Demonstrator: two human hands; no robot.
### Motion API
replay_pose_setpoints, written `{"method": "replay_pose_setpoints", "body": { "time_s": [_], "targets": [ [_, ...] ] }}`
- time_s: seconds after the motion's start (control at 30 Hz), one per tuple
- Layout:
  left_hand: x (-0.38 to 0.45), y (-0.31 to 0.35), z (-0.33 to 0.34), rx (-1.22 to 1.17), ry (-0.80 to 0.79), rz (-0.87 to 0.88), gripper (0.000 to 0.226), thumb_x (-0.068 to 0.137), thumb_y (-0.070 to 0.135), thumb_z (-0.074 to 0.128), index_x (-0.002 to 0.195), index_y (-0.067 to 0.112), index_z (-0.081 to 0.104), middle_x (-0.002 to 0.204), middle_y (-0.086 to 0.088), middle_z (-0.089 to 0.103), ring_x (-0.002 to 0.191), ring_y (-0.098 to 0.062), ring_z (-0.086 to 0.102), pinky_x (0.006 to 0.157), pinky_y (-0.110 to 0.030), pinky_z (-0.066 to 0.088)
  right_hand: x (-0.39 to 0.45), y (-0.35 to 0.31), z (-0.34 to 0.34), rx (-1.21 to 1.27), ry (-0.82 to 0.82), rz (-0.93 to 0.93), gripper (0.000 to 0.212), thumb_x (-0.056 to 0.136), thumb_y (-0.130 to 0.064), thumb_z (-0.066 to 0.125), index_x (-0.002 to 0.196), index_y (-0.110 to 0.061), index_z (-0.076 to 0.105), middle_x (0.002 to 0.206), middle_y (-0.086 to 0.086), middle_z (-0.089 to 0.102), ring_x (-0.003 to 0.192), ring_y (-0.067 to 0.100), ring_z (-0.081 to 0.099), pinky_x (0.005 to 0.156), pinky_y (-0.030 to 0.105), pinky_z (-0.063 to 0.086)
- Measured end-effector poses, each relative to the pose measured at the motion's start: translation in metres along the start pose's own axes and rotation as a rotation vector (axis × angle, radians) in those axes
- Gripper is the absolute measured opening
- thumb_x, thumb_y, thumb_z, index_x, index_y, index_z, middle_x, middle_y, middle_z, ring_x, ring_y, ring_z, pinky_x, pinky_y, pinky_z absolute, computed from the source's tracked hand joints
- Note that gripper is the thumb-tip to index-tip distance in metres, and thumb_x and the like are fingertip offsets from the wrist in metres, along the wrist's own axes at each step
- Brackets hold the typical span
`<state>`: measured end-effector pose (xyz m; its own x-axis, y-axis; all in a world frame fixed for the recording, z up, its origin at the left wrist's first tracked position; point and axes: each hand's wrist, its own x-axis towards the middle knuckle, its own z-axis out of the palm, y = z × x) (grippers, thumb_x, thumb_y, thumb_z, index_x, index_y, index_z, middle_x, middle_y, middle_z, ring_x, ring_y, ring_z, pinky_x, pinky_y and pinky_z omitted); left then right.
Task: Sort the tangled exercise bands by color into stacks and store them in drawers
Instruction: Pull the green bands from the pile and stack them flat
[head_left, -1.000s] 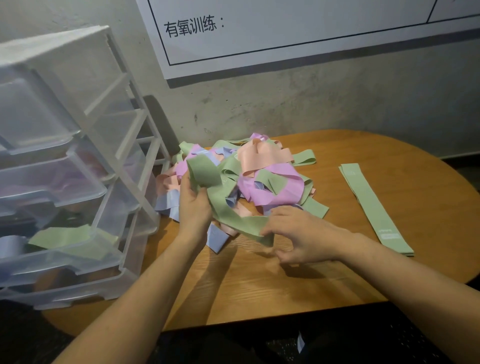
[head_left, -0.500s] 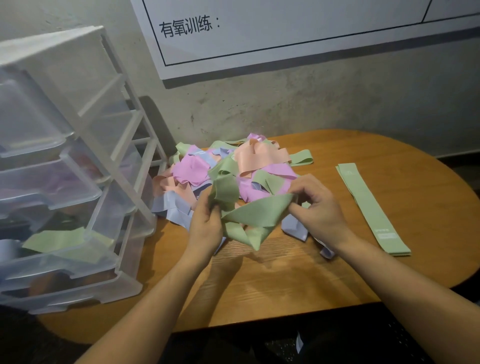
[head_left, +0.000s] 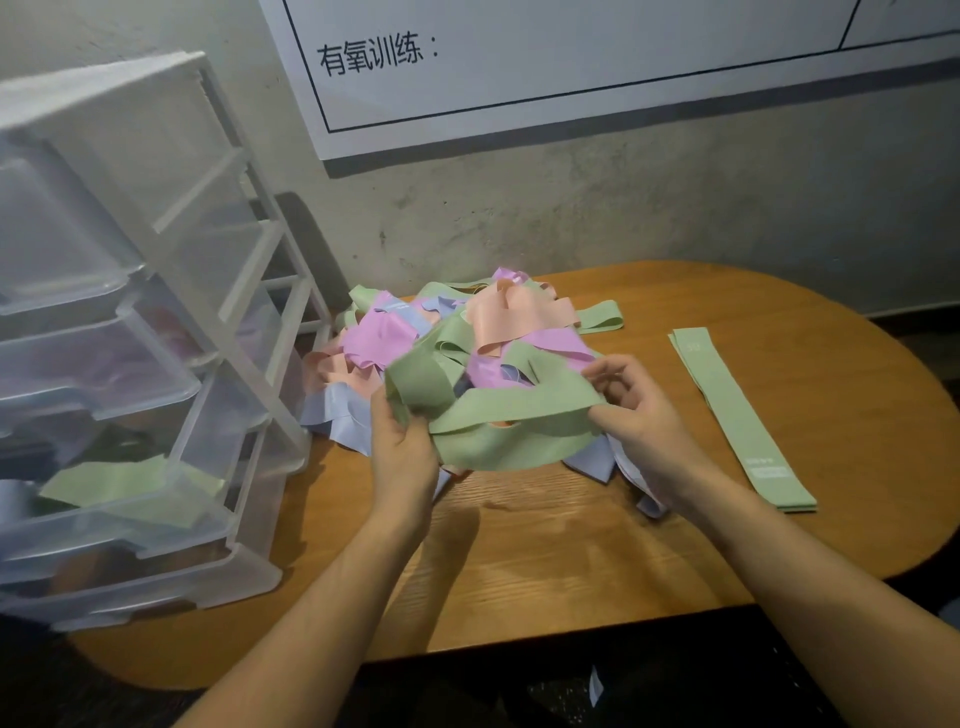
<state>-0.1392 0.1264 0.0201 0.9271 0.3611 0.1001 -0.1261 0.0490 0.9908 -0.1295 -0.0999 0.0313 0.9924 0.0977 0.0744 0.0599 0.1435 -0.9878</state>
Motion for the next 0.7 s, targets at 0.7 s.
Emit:
{"method": "replay_pose_setpoints", "body": {
  "time_s": [0.7],
  "targets": [
    [0.031,0.007,0.013,-0.694,0.111,-0.505,0.036,0.103,0.000,0.033,0.125,0.010,0.060,0.128,-0.018,0.066,0.116,-0.035,0.065,0.100,-0.051,0.051,-0.005,0.012,-0.028,-0.517,-0.265,0.266,0.040,0.089,-0.018,0.074,0.126,-0.028,0.061,0.074,-0.004,0.059,0.061,0.005,0.054,0.054,0.015,0.040]
  ]
}}
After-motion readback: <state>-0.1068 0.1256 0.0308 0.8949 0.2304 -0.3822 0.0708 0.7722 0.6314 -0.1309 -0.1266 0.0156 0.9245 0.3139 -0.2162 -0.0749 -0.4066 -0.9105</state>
